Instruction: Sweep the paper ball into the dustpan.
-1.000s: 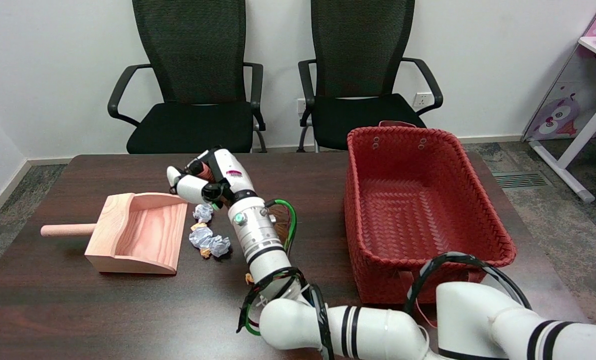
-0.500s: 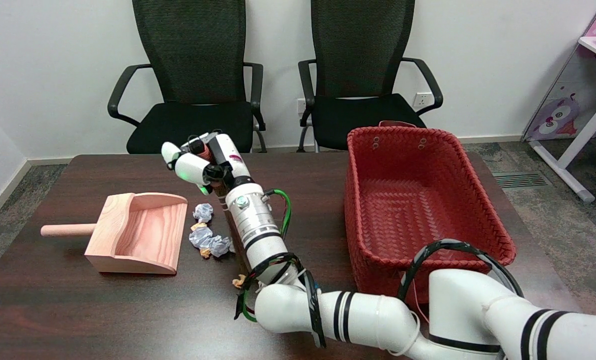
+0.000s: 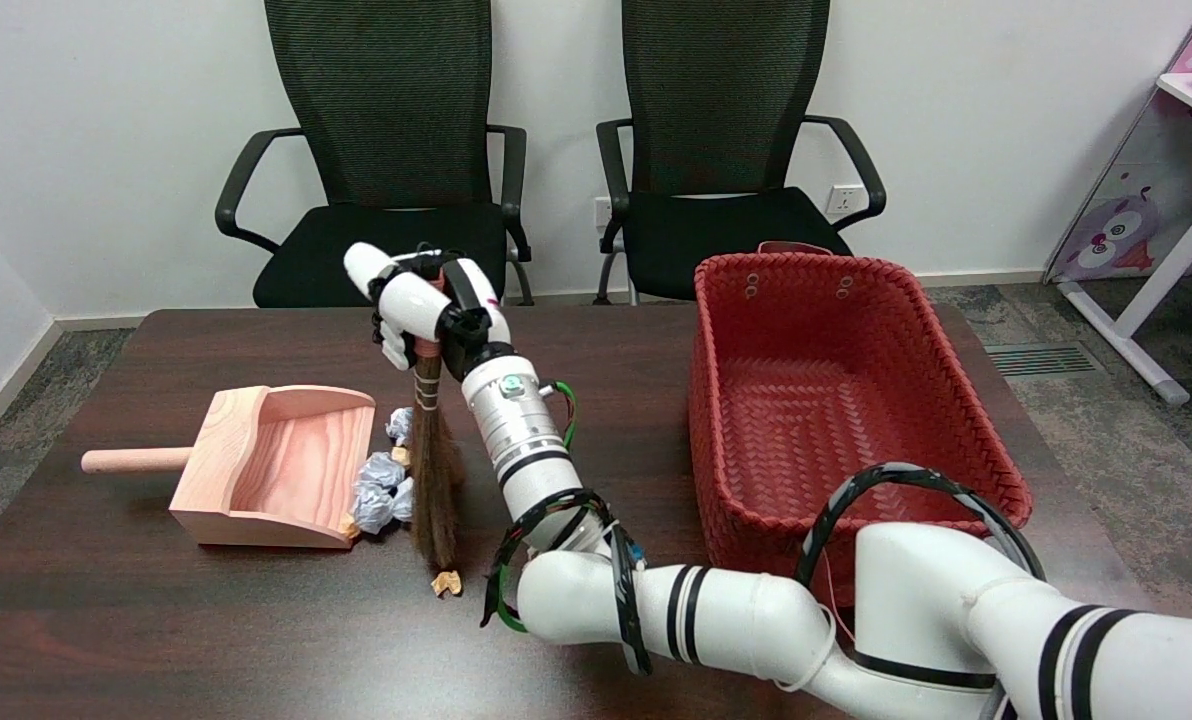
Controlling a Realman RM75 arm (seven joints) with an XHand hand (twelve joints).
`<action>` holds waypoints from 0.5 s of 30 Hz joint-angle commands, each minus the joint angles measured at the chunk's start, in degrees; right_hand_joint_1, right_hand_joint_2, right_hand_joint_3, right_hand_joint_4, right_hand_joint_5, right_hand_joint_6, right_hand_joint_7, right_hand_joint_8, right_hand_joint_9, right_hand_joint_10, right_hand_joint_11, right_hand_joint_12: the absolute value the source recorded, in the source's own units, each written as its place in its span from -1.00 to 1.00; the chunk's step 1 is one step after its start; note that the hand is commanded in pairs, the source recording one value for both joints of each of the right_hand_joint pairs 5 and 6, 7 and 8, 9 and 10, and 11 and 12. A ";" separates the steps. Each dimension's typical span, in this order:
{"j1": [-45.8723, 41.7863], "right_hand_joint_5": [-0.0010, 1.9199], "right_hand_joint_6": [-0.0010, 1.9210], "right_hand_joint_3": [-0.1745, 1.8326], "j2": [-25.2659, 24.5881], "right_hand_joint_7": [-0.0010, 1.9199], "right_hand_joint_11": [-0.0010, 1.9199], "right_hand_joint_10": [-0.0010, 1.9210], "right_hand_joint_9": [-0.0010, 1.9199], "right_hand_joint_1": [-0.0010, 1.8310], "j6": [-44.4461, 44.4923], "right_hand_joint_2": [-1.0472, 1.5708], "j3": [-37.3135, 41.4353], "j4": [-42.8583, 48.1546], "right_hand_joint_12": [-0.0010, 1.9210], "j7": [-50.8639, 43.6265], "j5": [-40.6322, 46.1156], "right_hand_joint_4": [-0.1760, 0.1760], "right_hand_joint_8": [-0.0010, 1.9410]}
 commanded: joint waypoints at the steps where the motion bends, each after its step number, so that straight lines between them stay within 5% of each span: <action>1: 2.34 1.00 1.00 0.96 2.32 1.00 1.00 1.00 1.00 0.00 1.46 0.81 0.22 1.25 1.00 17.45 -2.81 1.00 0.98; 15: 2.96 1.00 1.00 0.86 3.14 1.00 1.00 1.00 1.00 -0.03 2.31 0.81 0.22 -2.20 1.00 26.38 -4.97 1.00 0.98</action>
